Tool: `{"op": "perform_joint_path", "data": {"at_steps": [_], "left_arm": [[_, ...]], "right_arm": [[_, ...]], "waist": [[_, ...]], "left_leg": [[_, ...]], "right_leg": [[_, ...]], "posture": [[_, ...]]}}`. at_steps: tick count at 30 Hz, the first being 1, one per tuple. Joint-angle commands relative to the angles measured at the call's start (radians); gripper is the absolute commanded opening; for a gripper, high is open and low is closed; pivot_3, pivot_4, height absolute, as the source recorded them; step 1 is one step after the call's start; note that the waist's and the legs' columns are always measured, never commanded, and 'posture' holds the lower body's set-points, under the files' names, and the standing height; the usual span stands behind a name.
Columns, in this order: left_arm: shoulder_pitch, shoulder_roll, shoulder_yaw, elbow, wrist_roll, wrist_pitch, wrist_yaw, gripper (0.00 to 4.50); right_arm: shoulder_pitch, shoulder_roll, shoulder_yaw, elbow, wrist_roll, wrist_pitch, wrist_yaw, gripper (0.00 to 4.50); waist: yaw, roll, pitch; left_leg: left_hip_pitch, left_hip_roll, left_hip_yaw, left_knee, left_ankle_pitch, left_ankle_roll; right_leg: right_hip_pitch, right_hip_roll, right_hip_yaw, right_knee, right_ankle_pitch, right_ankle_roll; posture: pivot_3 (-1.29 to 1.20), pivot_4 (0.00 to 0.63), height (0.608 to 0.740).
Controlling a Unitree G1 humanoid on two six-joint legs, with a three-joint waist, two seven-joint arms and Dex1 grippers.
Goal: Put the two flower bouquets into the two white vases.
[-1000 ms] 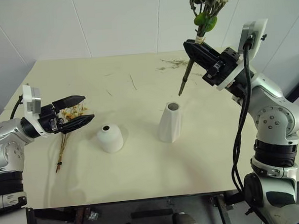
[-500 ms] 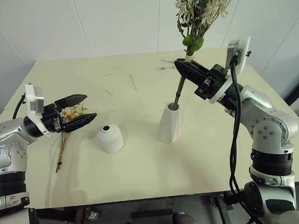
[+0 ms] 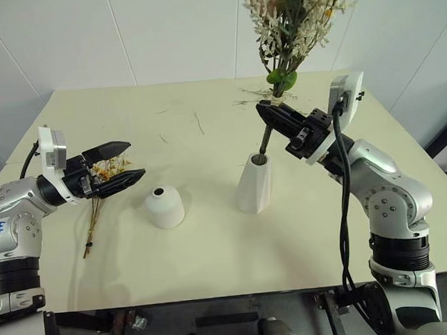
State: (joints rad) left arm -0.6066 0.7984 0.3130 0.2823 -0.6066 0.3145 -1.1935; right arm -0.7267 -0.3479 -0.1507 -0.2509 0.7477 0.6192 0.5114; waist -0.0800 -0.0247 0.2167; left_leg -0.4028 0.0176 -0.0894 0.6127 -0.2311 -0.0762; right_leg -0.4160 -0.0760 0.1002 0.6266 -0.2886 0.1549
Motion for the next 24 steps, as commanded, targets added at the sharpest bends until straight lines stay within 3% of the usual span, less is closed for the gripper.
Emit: {"op": "perform_joint_path", "data": {"at_steps": [1,11,21,24], "left_arm": [[0.002,-0.001,0.026,-0.039,-0.016,-0.007,0.008,4.5],[0.009,-0.004,0.036,-0.058,-0.023,0.0,0.031,4.5],[0.008,-0.017,0.03,-0.063,-0.028,-0.002,0.052,4.5],[0.01,-0.004,0.025,-0.06,-0.016,0.001,0.056,4.5]], "right_arm": [[0.019,0.013,0.029,-0.036,-0.029,-0.065,0.029,0.09],[0.103,0.017,0.081,0.002,-0.163,-0.223,0.077,0.09],[0.131,0.016,0.092,-0.004,-0.197,-0.289,0.096,3.34],[0.166,-0.041,0.054,-0.043,-0.177,-0.26,0.113,4.34]], "waist": [[0.0,0.0,0.0],[0.0,0.0,0.0],[0.001,0.0,0.0],[0.004,0.0,0.0]], "left_leg": [[0.0,0.0,0.0,0.0,0.0,0.0],[0.0,0.0,0.0,0.0,0.0,0.0],[0.0,0.0,0.0,0.0,0.0,0.0],[0.0,0.0,0.0,0.0,0.0,0.0]], "right_leg": [[0.0,0.0,0.0,0.0,0.0,0.0],[0.0,0.0,0.0,0.0,0.0,0.0],[0.0,0.0,0.0,0.0,0.0,0.0],[0.0,0.0,0.0,0.0,0.0,0.0]], "posture": [[0.0,0.15,0.74],[0.0,0.15,0.74],[0.0,0.15,0.74],[0.0,0.15,0.74]]}}
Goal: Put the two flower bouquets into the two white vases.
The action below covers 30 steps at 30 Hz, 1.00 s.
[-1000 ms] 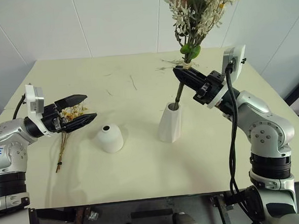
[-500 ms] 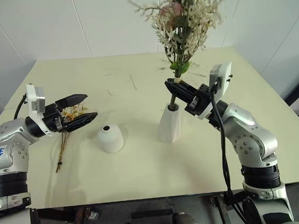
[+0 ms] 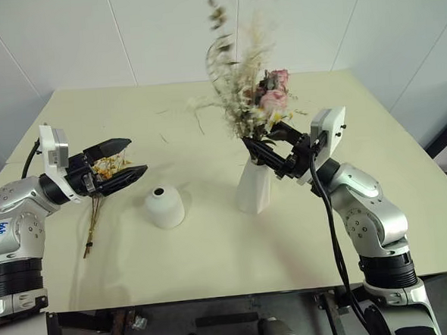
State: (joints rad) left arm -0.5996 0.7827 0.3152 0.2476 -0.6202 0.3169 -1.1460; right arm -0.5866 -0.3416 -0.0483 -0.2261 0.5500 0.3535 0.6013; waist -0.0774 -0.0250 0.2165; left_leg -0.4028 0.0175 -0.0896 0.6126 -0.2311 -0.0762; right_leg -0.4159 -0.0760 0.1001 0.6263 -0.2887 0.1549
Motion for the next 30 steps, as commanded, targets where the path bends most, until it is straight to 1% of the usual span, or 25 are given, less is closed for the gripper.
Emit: {"op": "perform_joint_path", "data": {"at_steps": [1,3,5,7,12,14,17,21,23,26,30], "left_arm": [[0.006,0.024,0.016,-0.021,0.011,0.0,0.008,4.5],[0.009,0.044,0.005,-0.012,0.034,-0.002,0.007,4.5],[-0.008,0.101,-0.023,0.04,0.107,0.023,0.047,4.5],[-0.023,0.145,-0.047,0.085,0.167,0.032,0.075,4.5],[-0.078,0.217,-0.125,0.174,0.295,0.058,0.128,4.5],[-0.1,0.226,-0.147,0.183,0.317,0.089,0.134,4.5],[-0.138,0.273,-0.254,0.188,0.432,0.25,0.184,4.5],[-0.172,0.281,-0.333,0.16,0.495,0.422,0.221,4.5],[-0.18,0.282,-0.373,0.151,0.539,0.473,0.244,4.5],[-0.171,0.29,-0.408,0.175,0.588,0.497,0.262,4.5],[-0.155,0.262,-0.422,0.143,0.616,0.573,0.311,4.5]], "right_arm": [[0.042,-0.079,-0.068,-0.077,0.032,0.023,0.034,4.48],[0.068,-0.133,-0.092,-0.087,0.05,0.047,0.059,4.48],[0.135,-0.275,-0.156,-0.065,0.042,0.044,0.169,4.48],[0.176,-0.371,-0.205,-0.04,0.042,0.032,0.239,4.48],[0.201,-0.508,-0.284,-0.027,0.092,0.03,0.374,4.48],[0.203,-0.539,-0.298,-0.019,0.098,0.019,0.418,4.48],[0.215,-0.606,-0.301,-0.062,0.141,0.046,0.523,4.48],[0.218,-0.644,-0.295,-0.103,0.173,0.047,0.596,4.48],[0.215,-0.658,-0.298,-0.109,0.199,0.06,0.635,4.48],[0.208,-0.682,-0.276,-0.144,0.222,0.104,0.65,4.48],[0.212,-0.729,-0.278,-0.098,0.241,0.135,0.732,4.48]], "waist": [[0.003,0.0,0.0],[0.008,0.0,0.0],[0.019,0.0,0.0],[0.023,0.0,0.0],[0.021,0.0,0.0],[0.02,0.0,0.0],[0.022,0.0,0.0],[0.022,0.0,0.0],[0.022,-0.001,0.0],[0.022,-0.001,0.0],[0.023,-0.001,0.0]], "left_leg": [[0.0,0.0,0.0,0.0,0.0,0.0],[0.0,0.0,0.0,0.0,0.0,0.0],[0.0,0.0,0.0,0.0,0.0,0.0],[0.0,0.0,0.0,0.0,0.0,0.0],[0.001,0.0,0.001,0.0,0.0,0.001],[0.001,0.0,0.001,0.0,0.0,0.001],[0.001,0.0,0.001,0.0,0.0,0.001],[0.001,0.0,0.001,0.0,-0.001,0.001],[0.0,0.0,0.001,0.0,-0.001,0.001],[0.0,0.0,0.0,0.0,-0.001,0.001],[0.0,0.0,0.0,0.0,-0.001,0.001]], "right_leg": [[0.0,0.0,0.0,0.0,0.0,0.0],[0.0,0.0,0.0,-0.001,0.0,0.0],[0.001,0.0,0.0,-0.001,0.0,0.0],[0.001,0.0,0.0,-0.002,0.0,0.0],[0.002,0.0,0.0,-0.004,0.0,0.0],[0.002,0.0,0.0,-0.004,0.0,0.0],[0.002,0.0,0.0,-0.003,0.0,0.0],[0.002,0.0,0.0,-0.004,0.0,0.0],[0.002,0.0,0.0,-0.004,0.0,0.0],[0.002,0.0,0.0,-0.004,0.0,0.0],[0.002,0.0,0.0,-0.004,-0.001,0.0]], "posture": [[0.0,0.15,0.74],[0.0,0.15,0.74],[0.0,0.15,0.74],[0.0,0.15,0.74],[0.0,0.15,0.74],[0.0,0.15,0.74],[0.0,0.15,0.74],[0.0,0.15,0.74],[0.0,0.15,0.74],[0.0,0.15,0.74],[0.0,0.15,0.74]]}}
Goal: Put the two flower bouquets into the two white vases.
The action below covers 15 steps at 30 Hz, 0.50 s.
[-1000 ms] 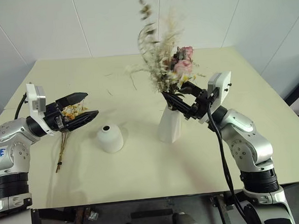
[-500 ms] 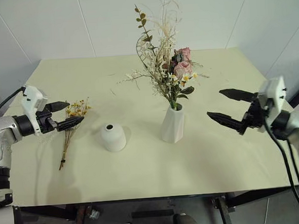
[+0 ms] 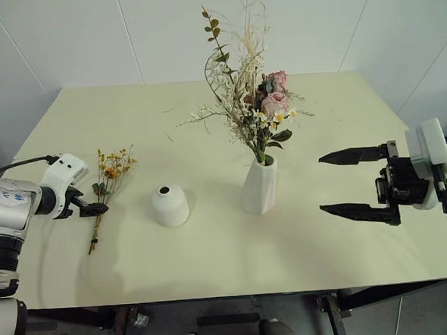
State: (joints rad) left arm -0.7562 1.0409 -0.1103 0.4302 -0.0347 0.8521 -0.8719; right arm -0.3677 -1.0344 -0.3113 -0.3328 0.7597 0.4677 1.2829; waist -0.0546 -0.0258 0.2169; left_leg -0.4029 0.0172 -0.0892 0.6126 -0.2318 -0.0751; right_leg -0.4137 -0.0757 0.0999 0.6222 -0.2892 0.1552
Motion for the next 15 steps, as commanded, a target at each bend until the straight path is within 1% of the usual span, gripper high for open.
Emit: {"op": "perform_joint_path", "data": {"at_steps": [1,4,6,8,11,15], "left_arm": [[0.0,-0.006,0.003,-0.034,0.038,0.053,0.057,4.5],[-0.009,-0.032,0.009,-0.022,0.036,0.113,0.09,4.5],[-0.014,-0.081,0.023,-0.05,0.008,0.225,0.111,4.5],[-0.012,-0.11,0.023,-0.077,-0.003,0.296,0.124,4.5],[-0.014,-0.159,0.062,-0.056,-0.016,0.34,0.165,4.5],[0.001,-0.164,0.067,-0.055,-0.023,0.364,0.165,4.5]], "right_arm": [[-0.013,-0.045,-0.01,0.02,0.037,0.03,0.067,4.48],[-0.032,-0.057,0.01,0.029,0.046,0.048,0.102,4.48],[-0.056,-0.064,0.035,0.043,0.044,0.048,0.143,4.48],[-0.076,-0.067,0.051,0.058,0.038,0.043,0.174,4.48],[-0.115,-0.05,0.086,0.084,0.021,0.031,0.185,4.48],[-0.13,-0.031,0.107,0.087,0.018,0.024,0.18,4.48]], "waist": [[0.001,0.0,0.0],[0.002,0.0,0.0],[0.002,0.0,0.0],[0.002,0.0,0.0],[0.006,0.001,-0.001],[0.018,0.001,-0.001]], "left_leg": [[0.0,0.0,0.0,0.0,0.0,0.0],[0.0,0.0,0.0,0.0,0.0,0.0],[0.0,0.0,0.0,0.001,0.0,0.0],[0.0,0.0,0.0,0.001,0.0,0.0],[0.001,0.0,0.0,0.002,0.0,0.0],[0.002,-0.001,-0.001,0.002,0.0,0.0]], "right_leg": [[0.0,0.0,0.0,0.0,0.0,0.0],[0.0,0.0,0.0,0.001,0.0,0.0],[0.0,0.0,0.0,0.001,0.0,0.0],[0.0,0.0,0.0,0.001,0.0,0.0],[0.001,0.0,0.0,0.002,0.0,0.0],[0.002,0.0,0.0,0.002,0.0,0.0]], "posture": [[0.0,0.15,0.74],[0.0,0.15,0.74],[0.0,0.15,0.74],[0.0,0.15,0.74],[0.0,0.15,0.74],[0.0,0.15,0.74]]}}
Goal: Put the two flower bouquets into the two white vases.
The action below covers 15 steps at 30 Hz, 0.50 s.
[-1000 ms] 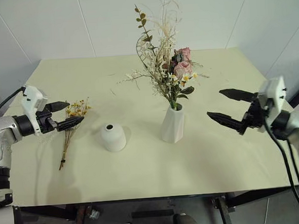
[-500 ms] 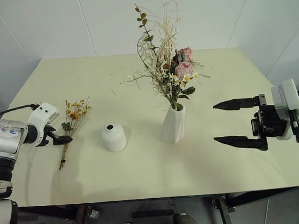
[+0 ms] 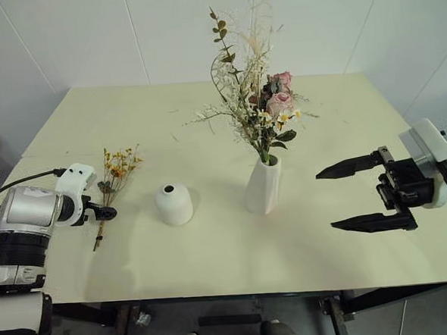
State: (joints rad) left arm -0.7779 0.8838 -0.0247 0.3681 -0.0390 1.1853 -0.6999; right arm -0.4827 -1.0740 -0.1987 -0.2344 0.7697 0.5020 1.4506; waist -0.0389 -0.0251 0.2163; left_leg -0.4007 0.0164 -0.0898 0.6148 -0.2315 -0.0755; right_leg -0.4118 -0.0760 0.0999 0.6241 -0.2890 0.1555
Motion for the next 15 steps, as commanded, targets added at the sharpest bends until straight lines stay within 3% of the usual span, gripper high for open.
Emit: {"op": "perform_joint_path", "data": {"at_steps": [1,2,5,15], "left_arm": [[0.023,-0.006,-0.015,0.014,-0.022,0.033,-0.01,4.5],[0.023,-0.006,-0.013,0.019,-0.025,0.034,-0.011,4.5],[0.021,0.01,-0.018,0.045,-0.027,0.024,-0.02,3.93],[0.04,0.034,-0.032,0.064,-0.046,0.009,-0.061,0.91]], "right_arm": [[-0.018,0.015,-0.002,-0.014,0.01,-0.009,0.008,4.48],[-0.02,0.02,0.0,-0.016,0.011,-0.007,0.006,4.48],[-0.028,0.03,0.005,-0.019,0.021,0.007,0.0,4.5],[-0.034,0.058,0.002,-0.017,0.027,0.016,-0.015,4.5]], "waist": [[0.003,0.0,0.0],[0.004,0.0,0.0],[0.006,0.0,0.0],[-0.002,0.0,0.0]], "left_leg": [[0.0,0.0,0.0,0.0,0.0,0.0],[0.0,0.0,0.0,0.0,0.0,0.0],[0.0,0.0,0.0,0.0,0.0,0.0],[0.002,0.0,0.001,0.0,0.0,0.0]], "right_leg": [[0.0,0.0,0.0,0.0,0.0,0.0],[0.0,0.0,0.0,0.0,0.0,0.0],[0.0,0.0,0.0,0.0,0.0,0.0],[0.0,0.0,0.0,0.002,0.0,0.0]], "posture": [[0.0,0.15,0.74],[0.0,0.15,0.74],[0.0,0.15,0.74],[0.0,0.15,0.74]]}}
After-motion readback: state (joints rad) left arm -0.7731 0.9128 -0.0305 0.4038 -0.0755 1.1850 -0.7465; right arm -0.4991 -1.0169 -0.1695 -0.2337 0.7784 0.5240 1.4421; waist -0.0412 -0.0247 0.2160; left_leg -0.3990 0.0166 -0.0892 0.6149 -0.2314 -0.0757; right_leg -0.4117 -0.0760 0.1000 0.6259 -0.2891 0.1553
